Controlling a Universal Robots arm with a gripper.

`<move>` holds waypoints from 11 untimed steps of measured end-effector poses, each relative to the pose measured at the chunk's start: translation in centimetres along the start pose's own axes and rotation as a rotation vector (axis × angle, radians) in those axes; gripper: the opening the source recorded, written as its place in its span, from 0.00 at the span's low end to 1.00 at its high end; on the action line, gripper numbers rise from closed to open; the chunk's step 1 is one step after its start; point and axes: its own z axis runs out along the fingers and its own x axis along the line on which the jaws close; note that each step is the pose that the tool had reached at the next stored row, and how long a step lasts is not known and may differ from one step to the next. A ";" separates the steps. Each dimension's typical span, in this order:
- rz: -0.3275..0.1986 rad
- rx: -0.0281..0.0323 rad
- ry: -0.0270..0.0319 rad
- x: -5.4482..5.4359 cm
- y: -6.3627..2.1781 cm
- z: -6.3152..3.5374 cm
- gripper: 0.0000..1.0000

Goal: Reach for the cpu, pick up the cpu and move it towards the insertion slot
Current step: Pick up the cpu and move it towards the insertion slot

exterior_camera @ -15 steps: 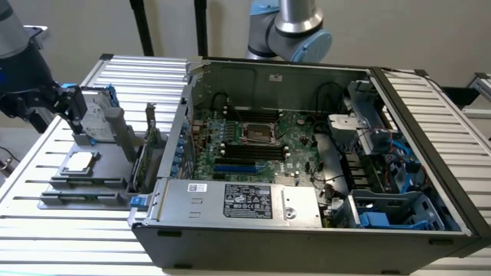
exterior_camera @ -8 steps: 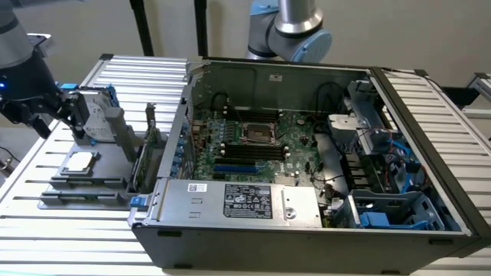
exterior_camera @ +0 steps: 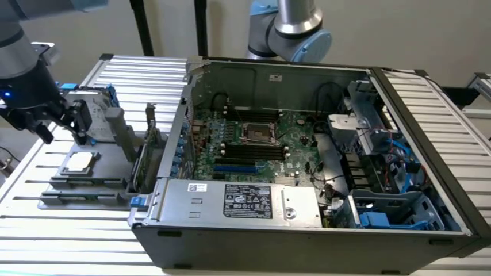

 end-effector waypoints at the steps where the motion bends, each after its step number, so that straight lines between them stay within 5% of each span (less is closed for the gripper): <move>1: 0.000 -0.0001 -0.0001 0.0 -0.03 0.18 0.71; 11: 0.000 0.0000 0.0000 0.1 -0.25 1.98 0.71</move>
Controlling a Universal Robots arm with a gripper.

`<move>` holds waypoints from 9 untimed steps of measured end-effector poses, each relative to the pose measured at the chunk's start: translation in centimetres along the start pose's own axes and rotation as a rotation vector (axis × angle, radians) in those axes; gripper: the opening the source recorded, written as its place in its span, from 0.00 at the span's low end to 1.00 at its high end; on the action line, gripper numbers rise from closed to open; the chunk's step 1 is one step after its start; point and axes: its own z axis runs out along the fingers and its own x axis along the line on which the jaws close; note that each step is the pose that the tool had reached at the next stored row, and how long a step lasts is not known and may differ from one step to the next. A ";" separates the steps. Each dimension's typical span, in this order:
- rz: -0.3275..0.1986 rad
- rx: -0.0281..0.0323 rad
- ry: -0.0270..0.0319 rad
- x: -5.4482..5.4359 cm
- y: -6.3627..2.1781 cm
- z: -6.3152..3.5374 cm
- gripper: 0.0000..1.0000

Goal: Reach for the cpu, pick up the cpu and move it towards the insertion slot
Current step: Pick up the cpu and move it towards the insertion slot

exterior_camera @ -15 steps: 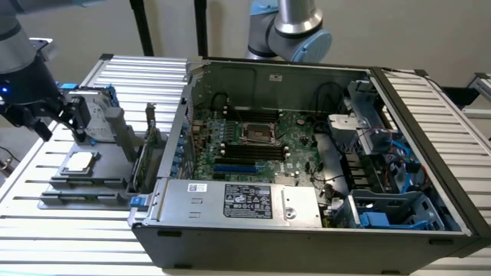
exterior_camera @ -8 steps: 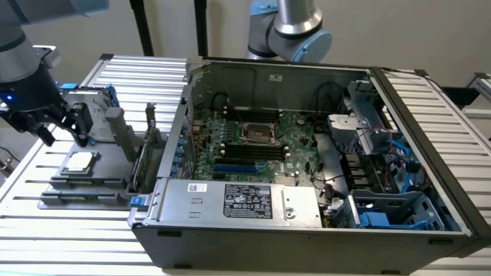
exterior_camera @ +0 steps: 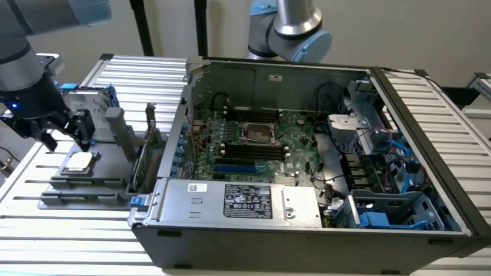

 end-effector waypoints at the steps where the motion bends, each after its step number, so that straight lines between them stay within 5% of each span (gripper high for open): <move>1: 0.000 0.0000 0.0000 0.1 -0.01 0.19 0.71; 9: 0.005 -0.0001 -0.0003 0.3 -0.05 1.64 0.71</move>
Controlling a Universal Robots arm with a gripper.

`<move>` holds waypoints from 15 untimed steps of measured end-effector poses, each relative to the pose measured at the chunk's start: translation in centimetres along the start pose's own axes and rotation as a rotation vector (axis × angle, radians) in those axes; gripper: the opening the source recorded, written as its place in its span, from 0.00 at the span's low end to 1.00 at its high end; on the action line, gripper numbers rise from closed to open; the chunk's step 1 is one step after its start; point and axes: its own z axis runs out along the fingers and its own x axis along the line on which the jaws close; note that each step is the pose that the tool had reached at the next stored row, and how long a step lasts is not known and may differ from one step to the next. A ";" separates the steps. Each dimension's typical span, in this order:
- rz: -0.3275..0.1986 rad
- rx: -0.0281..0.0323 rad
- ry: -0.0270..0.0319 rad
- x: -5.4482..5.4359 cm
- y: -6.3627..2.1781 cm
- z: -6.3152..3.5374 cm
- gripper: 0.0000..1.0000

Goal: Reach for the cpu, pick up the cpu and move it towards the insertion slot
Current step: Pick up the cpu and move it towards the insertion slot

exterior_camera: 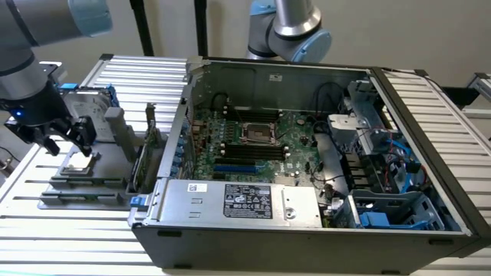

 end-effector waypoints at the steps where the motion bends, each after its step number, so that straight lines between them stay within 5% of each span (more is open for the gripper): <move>1: 0.002 0.0000 0.0000 0.0 0.00 0.18 0.71; 15: 0.022 -0.0001 -0.0008 -0.2 -0.07 1.91 0.71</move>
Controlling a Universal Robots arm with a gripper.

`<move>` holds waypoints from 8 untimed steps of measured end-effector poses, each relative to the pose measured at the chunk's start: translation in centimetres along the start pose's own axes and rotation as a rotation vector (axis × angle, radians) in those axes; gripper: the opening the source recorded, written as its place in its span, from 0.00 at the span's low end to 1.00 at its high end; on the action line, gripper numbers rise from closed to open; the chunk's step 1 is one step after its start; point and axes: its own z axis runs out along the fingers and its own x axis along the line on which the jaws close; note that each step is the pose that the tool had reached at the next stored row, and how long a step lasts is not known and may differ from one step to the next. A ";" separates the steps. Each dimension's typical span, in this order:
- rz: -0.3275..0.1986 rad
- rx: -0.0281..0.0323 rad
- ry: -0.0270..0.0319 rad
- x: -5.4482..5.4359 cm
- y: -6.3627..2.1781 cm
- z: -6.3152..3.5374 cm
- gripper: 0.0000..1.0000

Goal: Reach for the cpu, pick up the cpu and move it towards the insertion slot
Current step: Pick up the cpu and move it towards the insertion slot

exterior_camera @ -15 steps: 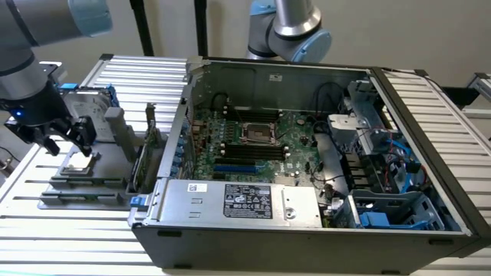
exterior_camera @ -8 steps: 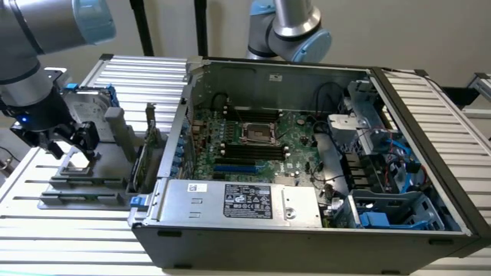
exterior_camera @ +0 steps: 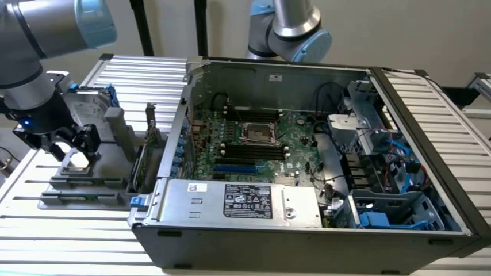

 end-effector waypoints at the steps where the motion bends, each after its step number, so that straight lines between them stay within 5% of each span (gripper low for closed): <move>1: 0.000 -0.0001 -0.0001 0.0 0.00 0.09 0.71; 8: 0.005 0.0001 0.0001 0.0 -0.02 0.62 0.71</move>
